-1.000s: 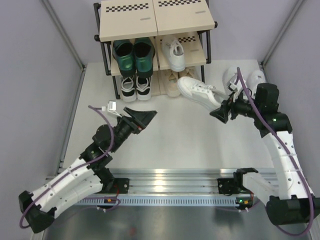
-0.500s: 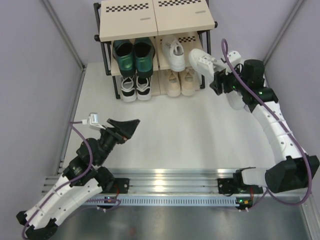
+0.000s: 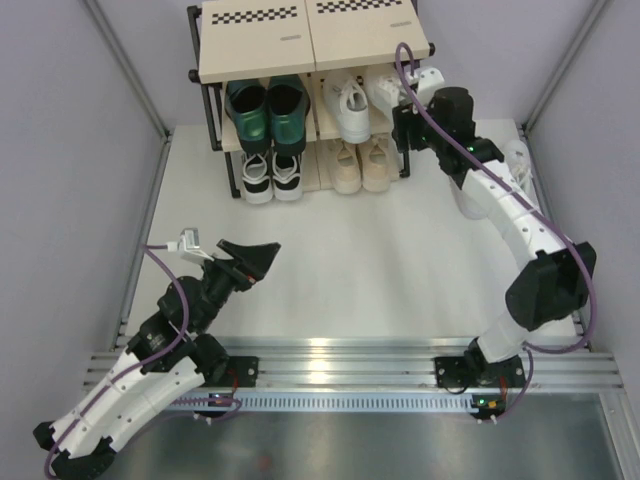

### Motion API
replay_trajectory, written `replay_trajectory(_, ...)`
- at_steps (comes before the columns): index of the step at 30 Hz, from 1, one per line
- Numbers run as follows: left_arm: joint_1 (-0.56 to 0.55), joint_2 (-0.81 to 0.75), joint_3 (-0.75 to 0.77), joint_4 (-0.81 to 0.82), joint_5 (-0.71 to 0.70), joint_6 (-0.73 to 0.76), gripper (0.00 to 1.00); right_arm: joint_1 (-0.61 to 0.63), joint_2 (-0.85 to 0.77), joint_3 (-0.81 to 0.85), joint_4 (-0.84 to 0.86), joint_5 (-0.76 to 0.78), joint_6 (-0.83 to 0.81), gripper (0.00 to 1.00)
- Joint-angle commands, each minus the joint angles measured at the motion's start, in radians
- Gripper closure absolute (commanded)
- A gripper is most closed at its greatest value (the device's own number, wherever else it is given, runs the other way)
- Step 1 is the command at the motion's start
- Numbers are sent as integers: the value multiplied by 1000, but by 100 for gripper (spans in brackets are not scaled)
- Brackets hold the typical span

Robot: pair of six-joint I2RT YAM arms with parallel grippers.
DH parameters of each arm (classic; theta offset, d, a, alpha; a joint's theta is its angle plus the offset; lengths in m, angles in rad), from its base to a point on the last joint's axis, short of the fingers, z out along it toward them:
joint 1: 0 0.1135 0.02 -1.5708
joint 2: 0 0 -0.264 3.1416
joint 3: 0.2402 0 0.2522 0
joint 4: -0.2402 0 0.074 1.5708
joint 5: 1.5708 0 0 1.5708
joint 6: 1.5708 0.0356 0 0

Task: Place and organize the shoes onto the shoe shelf
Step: Place the shoe at the shoe shelf.

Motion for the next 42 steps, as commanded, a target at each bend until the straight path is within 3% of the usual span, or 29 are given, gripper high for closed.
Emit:
replay_trajectory(1,4,-17,-6,9,-8,-1,2,47,54,127,143,175,71,100)
replay_trajectory(11,4,-33,-24,9,-17,-13,2,110,188,250,175,296,119,100)
replay_trajectory(16,4,-33,-24,9,-20,-16,2,119,232,285,174,267,145,98)
replay_trajectory(19,4,-34,-27,9,-21,-16,3,121,244,302,163,261,172,90)
replay_trajectory(24,4,-37,-30,7,-23,-16,2,125,235,291,140,243,186,66)
replay_trajectory(25,2,-36,-32,7,-23,-18,3,127,232,284,137,240,183,53)
replay_trajectory(28,4,-37,-34,9,-21,-22,3,127,209,262,131,229,177,43)
replay_trajectory(29,2,-39,-34,7,-17,-24,3,127,197,258,131,227,177,34)
replay_trajectory(35,4,-42,-35,7,-6,-30,2,127,154,236,115,221,165,15)
replay_trajectory(42,4,-54,-29,9,5,-27,3,127,111,224,102,206,162,9)
